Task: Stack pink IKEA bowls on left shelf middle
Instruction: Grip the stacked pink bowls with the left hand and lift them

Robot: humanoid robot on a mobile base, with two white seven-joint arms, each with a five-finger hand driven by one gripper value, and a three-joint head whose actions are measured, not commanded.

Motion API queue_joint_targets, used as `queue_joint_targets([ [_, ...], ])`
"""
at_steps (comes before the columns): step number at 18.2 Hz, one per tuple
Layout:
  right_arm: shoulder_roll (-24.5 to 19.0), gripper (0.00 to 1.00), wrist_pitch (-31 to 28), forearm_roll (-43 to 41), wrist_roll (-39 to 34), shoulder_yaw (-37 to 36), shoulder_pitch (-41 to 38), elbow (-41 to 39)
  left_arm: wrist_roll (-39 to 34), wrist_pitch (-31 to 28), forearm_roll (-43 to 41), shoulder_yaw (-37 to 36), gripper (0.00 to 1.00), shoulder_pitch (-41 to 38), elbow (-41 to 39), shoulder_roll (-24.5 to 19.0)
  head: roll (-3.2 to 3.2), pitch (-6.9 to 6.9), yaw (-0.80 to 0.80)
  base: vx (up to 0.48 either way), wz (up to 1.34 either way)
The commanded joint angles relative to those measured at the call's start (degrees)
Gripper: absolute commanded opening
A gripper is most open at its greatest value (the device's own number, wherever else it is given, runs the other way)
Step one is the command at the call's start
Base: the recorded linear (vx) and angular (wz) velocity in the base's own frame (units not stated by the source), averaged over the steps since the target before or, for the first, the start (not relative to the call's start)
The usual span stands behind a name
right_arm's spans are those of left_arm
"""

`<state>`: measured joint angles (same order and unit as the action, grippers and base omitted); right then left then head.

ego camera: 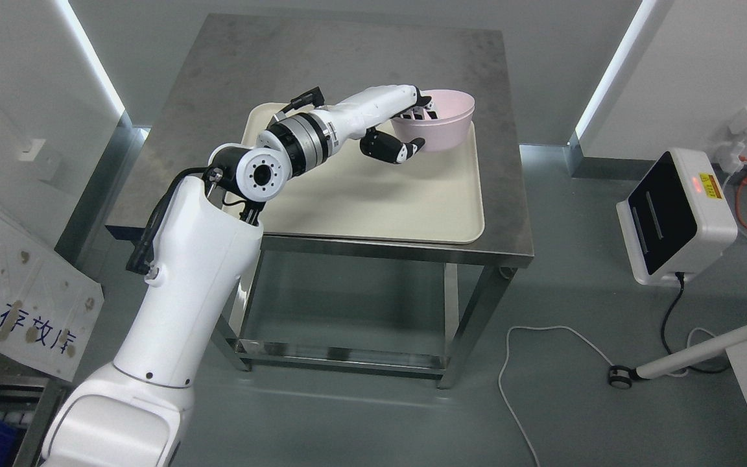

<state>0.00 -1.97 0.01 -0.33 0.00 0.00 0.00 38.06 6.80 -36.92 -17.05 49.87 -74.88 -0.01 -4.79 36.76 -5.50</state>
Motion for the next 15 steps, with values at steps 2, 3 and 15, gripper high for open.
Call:
queue_joint_targets([
  [2,1.0,1.0,0.0,0.0,0.0,-0.6,-1.7,-1.9,0.3,9.2,0.2,9.1,0.02,-7.7,-12.9,-1.0,0.0,0.0,0.0,0.0,0.0],
  [3,1.0,1.0,0.0,0.0,0.0,-0.6,-1.7,-1.9,0.5,11.0,0.2,11.3,0.02,-9.6,-14.3,-1.0,0.0,0.0,0.0,0.0,0.0],
  [15,1.0,1.0,0.0,0.0,0.0,-0.6,-1.7,-1.9,2.4,24.1,3.8,18.9,0.02,-17.1,-18.0,-1.0,0.0,0.0,0.0,0.0,0.0],
])
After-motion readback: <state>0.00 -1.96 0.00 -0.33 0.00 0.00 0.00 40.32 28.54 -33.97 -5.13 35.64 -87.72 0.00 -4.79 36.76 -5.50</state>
